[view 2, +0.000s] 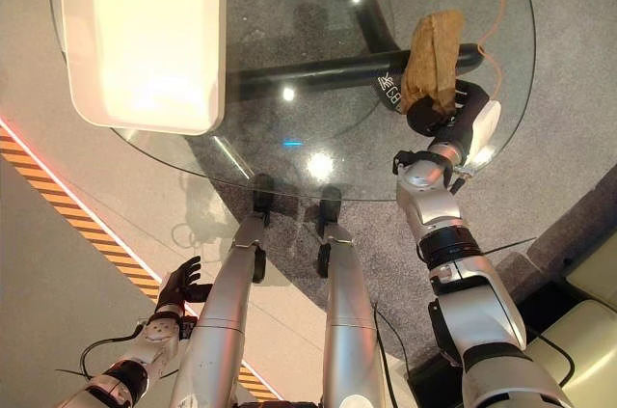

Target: Wipe the table with a cloth and put it in the basket.

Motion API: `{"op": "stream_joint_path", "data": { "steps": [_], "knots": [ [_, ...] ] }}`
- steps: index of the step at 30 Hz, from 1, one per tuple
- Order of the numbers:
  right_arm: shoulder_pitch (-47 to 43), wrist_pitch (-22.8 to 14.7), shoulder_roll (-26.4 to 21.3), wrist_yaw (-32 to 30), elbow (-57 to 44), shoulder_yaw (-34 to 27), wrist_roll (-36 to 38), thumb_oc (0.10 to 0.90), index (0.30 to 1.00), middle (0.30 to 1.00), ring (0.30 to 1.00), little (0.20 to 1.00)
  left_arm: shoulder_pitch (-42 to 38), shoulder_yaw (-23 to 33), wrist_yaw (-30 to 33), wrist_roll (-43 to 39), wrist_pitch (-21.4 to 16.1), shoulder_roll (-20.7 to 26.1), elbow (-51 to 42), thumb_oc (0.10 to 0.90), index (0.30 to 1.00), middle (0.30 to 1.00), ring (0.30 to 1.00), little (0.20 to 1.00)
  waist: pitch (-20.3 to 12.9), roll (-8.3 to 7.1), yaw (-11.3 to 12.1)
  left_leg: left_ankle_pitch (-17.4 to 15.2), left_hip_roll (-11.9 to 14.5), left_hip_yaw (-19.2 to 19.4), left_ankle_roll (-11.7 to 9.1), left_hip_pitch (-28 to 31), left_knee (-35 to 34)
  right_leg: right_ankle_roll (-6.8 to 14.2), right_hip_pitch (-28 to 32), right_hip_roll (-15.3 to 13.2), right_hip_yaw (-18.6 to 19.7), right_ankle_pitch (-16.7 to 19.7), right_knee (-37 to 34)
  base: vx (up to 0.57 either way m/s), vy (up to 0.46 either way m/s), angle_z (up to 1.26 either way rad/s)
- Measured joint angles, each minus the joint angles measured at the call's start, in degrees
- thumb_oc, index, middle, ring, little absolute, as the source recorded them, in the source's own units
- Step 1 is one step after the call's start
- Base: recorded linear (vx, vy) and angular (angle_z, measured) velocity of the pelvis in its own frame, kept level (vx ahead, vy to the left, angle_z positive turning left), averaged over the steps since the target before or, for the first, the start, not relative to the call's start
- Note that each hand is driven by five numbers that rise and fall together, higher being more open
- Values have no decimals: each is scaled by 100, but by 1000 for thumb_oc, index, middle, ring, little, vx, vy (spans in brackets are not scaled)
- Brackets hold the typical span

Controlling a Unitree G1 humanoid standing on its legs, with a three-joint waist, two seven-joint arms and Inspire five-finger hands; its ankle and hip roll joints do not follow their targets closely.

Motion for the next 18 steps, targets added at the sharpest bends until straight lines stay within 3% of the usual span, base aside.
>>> {"op": "stream_joint_path", "data": {
  "steps": [9, 18],
  "knots": [
    [-12, 413, 7, -33, -330, 18, -289, 100, 300, 300, 300, 200, 1, 2, 16, 0, 7, -15, -10, 800, 900, 900, 900, 900, 2, 43, 10, 0, 9, -5, 0, -1, 4, -14, 1, 11, -7, 8, 10, 0, 4, 0],
    [-297, 919, -66, 768, -582, 302, -980, 100, 300, 300, 300, 200, 12, 10, 15, 5, 16, -10, -56, 800, 900, 900, 900, 900, -2, 77, 35, 2, 49, -20, -2, -1, 7, -18, 10, 45, -89, 10, 10, 0, 0, 0]
  ]
}}
